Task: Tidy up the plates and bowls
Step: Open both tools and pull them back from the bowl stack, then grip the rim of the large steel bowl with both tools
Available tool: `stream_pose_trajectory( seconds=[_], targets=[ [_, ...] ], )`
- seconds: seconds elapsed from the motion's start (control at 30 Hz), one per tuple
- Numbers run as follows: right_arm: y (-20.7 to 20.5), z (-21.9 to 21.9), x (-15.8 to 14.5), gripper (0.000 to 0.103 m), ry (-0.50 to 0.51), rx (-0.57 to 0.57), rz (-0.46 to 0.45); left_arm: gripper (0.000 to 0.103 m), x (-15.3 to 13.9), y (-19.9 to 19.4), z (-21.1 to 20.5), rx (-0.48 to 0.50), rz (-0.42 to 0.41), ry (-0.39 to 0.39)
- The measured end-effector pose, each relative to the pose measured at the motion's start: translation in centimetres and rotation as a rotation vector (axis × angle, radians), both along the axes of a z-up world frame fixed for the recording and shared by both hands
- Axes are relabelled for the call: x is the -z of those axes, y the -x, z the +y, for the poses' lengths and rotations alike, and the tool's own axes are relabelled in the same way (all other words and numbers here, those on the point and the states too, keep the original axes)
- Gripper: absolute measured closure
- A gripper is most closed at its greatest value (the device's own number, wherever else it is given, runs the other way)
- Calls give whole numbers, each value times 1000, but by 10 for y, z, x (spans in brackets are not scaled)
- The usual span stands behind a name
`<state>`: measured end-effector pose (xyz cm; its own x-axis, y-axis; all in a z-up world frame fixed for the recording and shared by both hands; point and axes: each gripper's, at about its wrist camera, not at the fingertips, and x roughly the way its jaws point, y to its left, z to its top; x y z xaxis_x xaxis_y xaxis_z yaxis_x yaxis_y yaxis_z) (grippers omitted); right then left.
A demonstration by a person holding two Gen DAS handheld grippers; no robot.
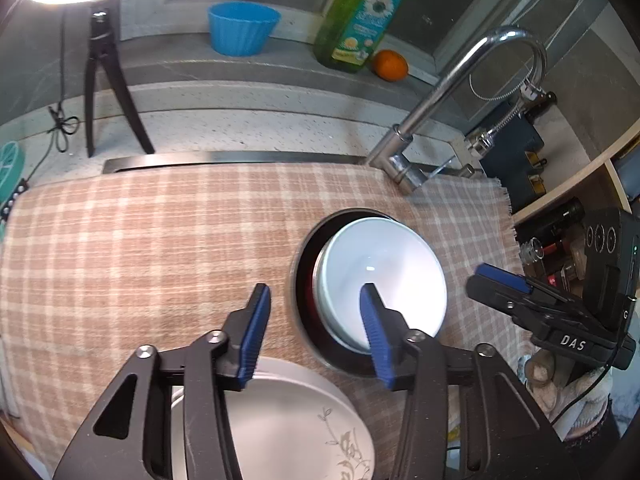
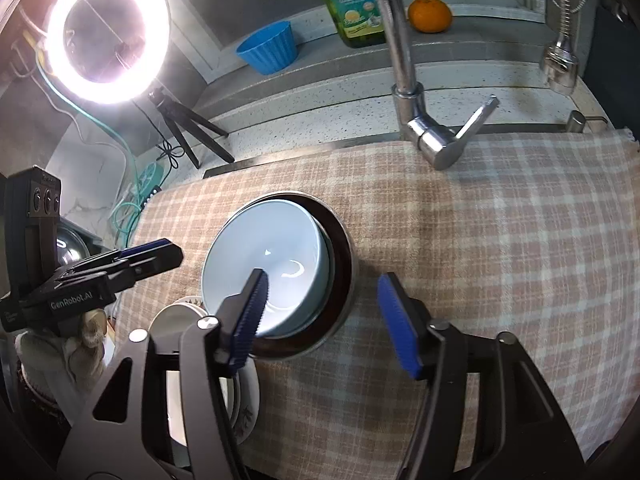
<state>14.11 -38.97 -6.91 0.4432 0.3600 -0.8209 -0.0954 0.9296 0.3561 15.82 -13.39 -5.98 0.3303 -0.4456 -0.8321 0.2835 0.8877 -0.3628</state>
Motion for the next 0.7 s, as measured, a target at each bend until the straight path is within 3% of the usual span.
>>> stream_pose_trajectory(
  seconds=[0.13, 0.4, 0.7],
  targets=[
    [12, -5, -5, 28, 0, 12, -20, 56, -2, 7, 14, -25, -9, -6],
    [34, -8, -10, 28, 3, 5, -41, 51, 5, 23, 38, -63, 5, 2],
    [39, -22, 10, 28, -115, 70, 14, 54, 19, 17, 35, -44, 40, 28]
  ],
)
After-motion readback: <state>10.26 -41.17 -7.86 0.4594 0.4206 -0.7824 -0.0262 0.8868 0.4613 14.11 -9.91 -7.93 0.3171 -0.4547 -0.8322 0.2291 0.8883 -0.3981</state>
